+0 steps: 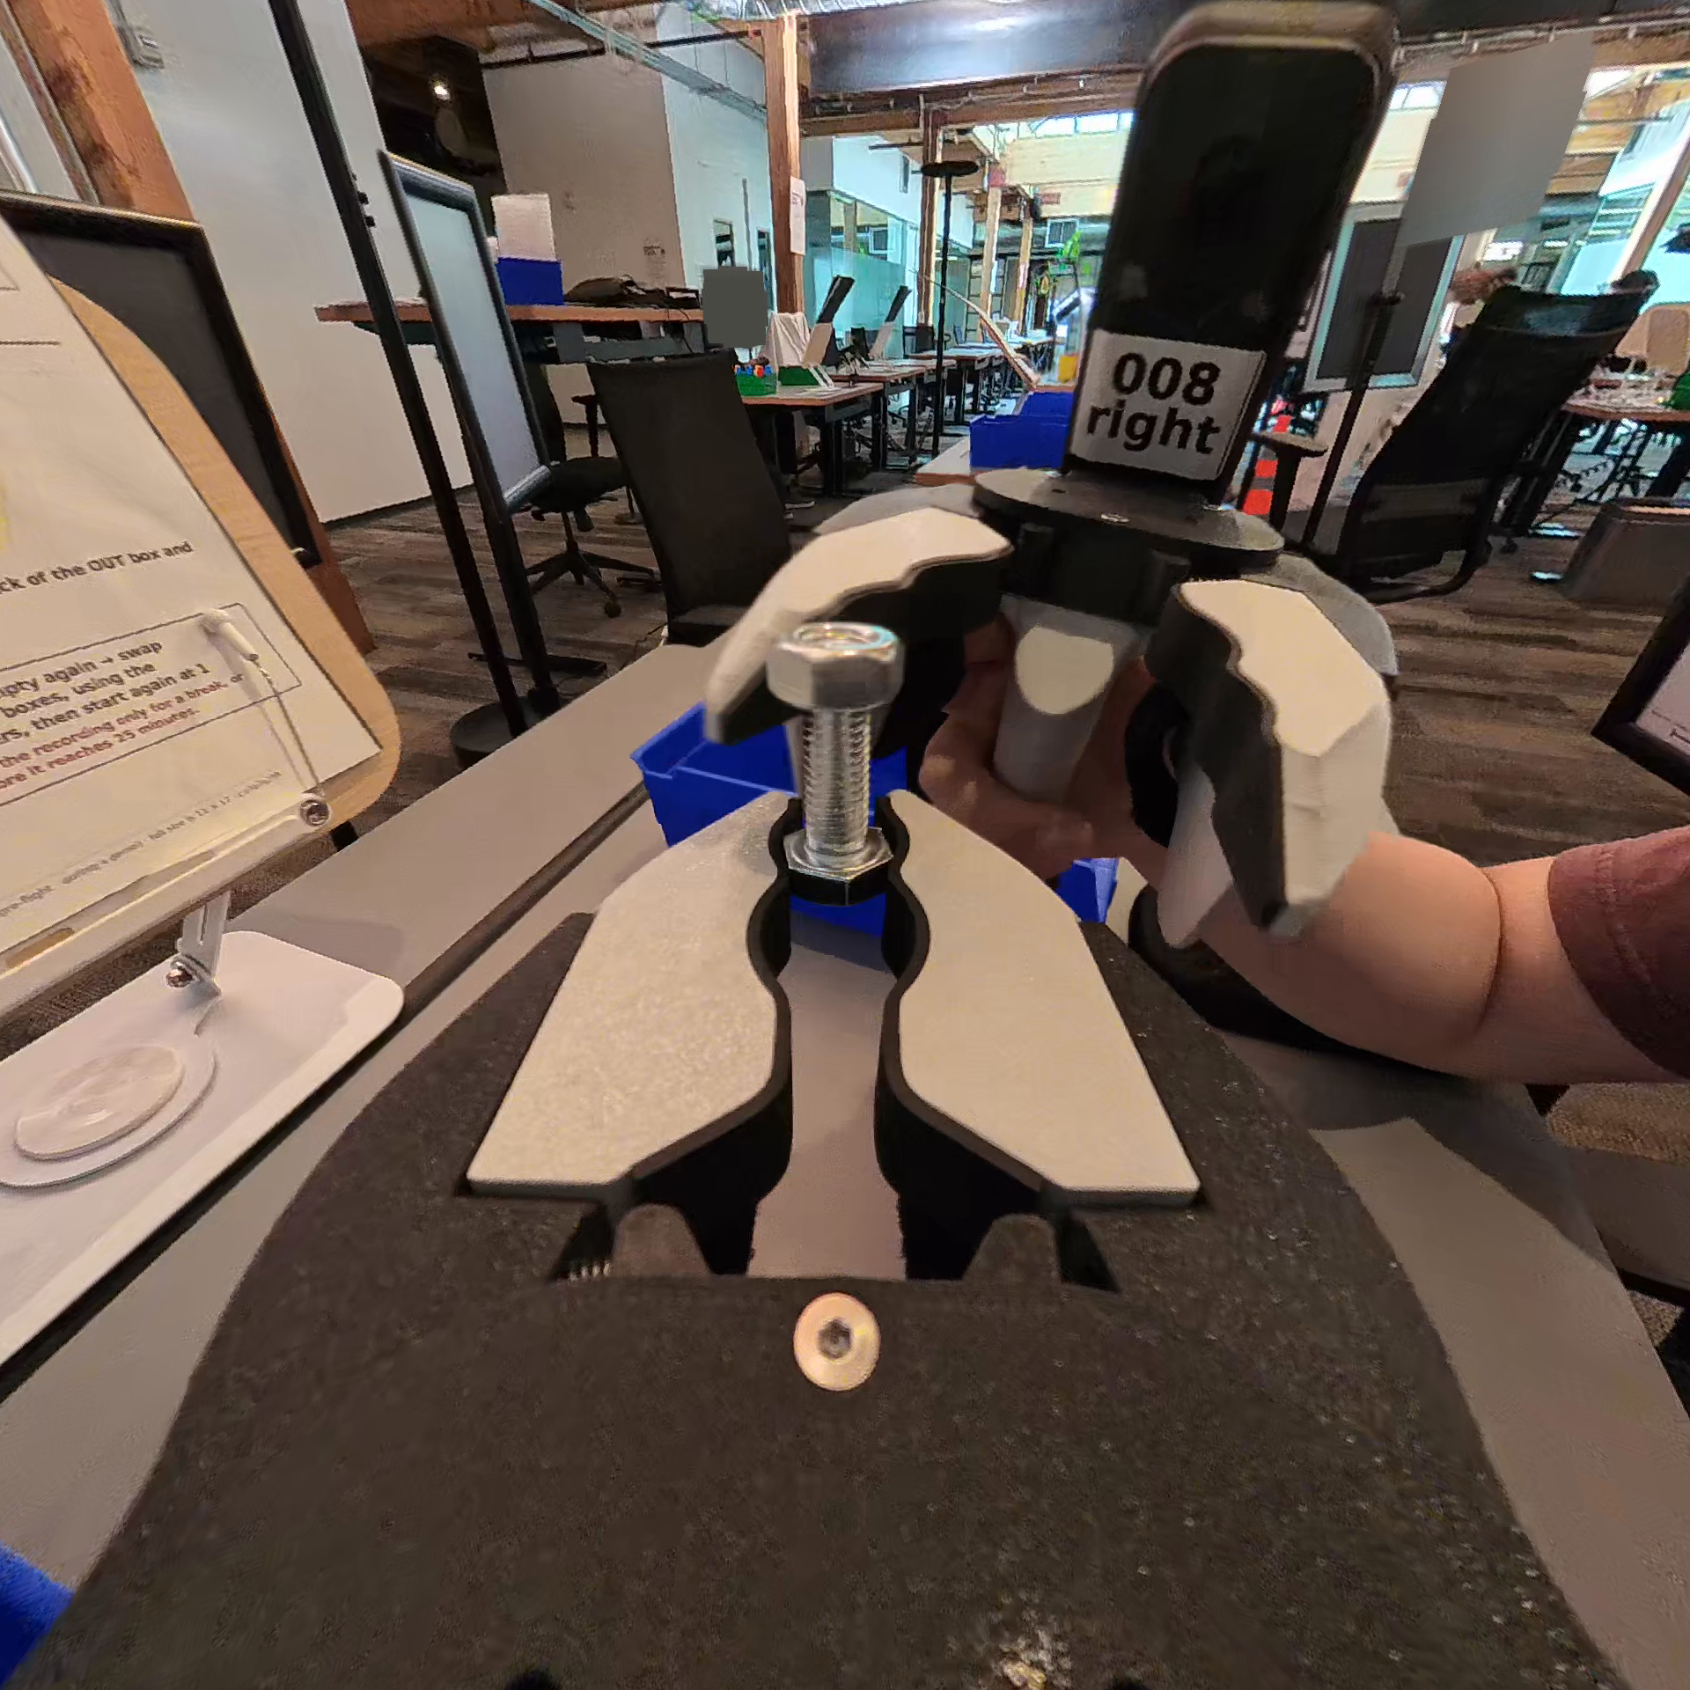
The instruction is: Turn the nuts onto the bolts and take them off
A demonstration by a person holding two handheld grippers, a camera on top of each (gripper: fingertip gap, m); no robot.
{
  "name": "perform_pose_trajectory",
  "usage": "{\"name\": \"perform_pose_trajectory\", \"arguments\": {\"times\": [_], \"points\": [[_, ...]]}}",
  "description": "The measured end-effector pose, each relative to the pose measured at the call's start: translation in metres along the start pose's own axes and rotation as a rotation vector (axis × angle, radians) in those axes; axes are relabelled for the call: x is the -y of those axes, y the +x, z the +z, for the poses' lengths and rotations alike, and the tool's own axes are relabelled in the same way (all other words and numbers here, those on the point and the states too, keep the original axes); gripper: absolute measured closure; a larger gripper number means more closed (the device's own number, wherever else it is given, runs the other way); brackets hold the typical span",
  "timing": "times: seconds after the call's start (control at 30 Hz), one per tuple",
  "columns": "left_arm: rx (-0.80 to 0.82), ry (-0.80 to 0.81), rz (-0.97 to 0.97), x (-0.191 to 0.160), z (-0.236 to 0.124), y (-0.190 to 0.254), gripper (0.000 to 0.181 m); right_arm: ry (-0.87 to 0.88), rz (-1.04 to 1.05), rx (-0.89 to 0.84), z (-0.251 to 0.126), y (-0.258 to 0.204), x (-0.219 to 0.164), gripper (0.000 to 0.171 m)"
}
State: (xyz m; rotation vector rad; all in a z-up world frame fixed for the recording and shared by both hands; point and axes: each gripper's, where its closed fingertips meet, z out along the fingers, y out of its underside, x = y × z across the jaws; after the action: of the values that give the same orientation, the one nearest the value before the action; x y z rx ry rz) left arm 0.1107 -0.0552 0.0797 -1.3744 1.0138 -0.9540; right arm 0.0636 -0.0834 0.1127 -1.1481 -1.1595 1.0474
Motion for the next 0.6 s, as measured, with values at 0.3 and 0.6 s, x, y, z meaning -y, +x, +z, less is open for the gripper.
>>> {"name": "perform_pose_trajectory", "arguments": {"times": [0.3,0.6], "points": [[-0.026,-0.011,0.010,0.000,0.002,0.008,0.167,0.058,0.029,-0.009,0.003,0.001,0.006,0.095],[0.001,0.020,-0.025,0.007,-0.008,-0.004,0.167,0.033,0.011,-0.013,-0.006,0.003,0.008,0.105]]}}
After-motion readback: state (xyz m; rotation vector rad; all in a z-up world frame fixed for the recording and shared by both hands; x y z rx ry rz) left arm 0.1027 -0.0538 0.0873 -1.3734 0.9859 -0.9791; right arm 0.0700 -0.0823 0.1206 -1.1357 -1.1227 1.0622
